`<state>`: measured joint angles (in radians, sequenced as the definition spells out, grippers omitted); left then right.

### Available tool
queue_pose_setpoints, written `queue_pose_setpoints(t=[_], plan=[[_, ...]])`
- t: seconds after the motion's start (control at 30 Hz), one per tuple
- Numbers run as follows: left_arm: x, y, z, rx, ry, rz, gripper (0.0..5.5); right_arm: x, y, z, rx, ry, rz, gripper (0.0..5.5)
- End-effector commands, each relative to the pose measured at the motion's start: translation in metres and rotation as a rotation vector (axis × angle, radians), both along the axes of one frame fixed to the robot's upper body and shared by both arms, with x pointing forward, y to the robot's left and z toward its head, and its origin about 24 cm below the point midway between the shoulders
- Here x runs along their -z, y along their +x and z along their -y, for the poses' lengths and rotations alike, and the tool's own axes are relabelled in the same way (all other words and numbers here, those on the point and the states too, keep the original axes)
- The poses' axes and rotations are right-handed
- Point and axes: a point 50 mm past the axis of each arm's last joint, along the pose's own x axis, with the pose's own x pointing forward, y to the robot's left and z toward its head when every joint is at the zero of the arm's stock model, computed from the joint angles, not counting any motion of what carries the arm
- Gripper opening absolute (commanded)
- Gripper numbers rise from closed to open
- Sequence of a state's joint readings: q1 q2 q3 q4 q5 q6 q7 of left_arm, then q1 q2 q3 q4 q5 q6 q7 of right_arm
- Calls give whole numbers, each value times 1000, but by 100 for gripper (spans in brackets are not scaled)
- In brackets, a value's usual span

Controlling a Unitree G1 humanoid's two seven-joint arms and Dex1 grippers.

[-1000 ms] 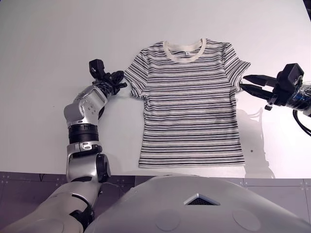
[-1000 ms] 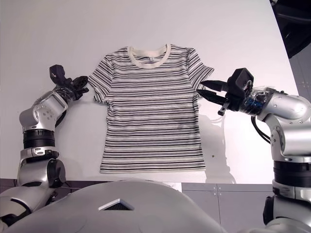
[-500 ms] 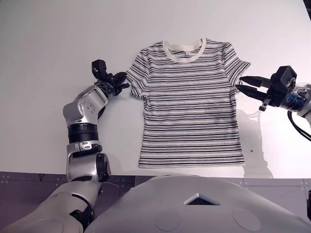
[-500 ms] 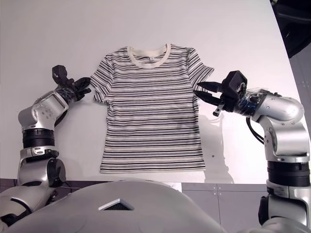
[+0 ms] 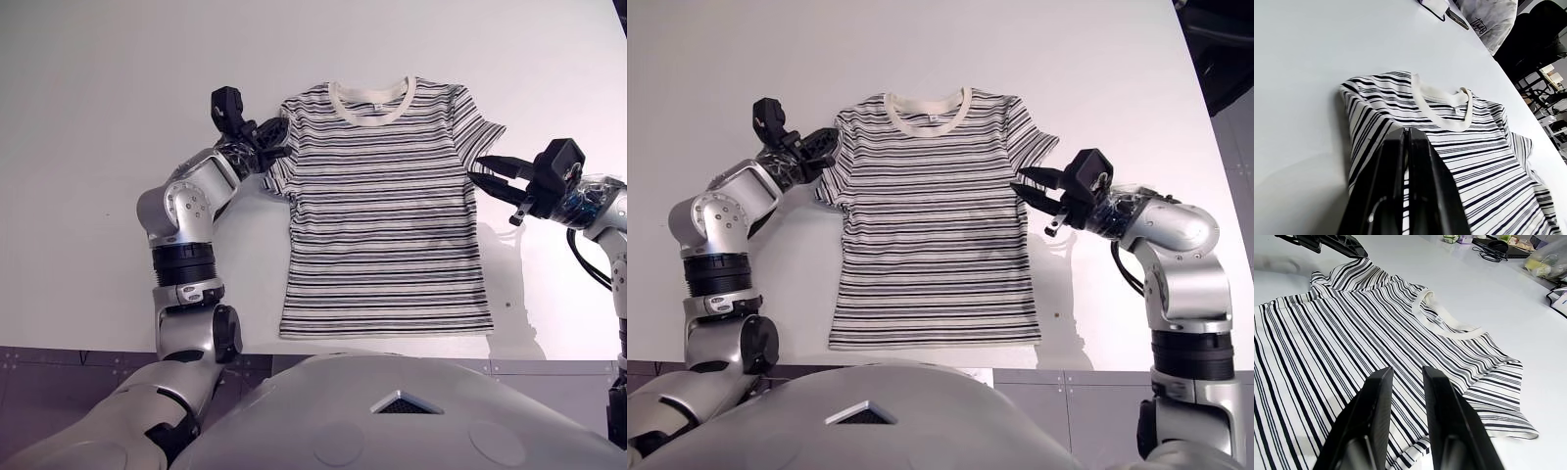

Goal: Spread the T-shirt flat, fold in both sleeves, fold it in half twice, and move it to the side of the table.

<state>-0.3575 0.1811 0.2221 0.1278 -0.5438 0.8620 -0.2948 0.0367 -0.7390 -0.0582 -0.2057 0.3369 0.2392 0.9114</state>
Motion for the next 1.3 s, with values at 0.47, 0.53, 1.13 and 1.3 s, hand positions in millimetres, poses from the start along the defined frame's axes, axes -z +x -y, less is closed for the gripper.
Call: queue_pose_setpoints(t=[0.47, 0.53, 1.13, 1.3], plan=[[-1, 17, 64, 164, 170, 69, 80, 11, -1, -8, 6, 15, -7, 109], [-24, 17, 67, 163, 99, 170, 85, 11, -1, -5, 34, 27, -8, 109], [3, -58, 60, 411, 594, 570, 85, 64, 93, 52, 819, 420, -357, 109], [2, -57, 61, 413, 600, 582, 85, 69, 94, 50, 833, 488, -401, 109]])
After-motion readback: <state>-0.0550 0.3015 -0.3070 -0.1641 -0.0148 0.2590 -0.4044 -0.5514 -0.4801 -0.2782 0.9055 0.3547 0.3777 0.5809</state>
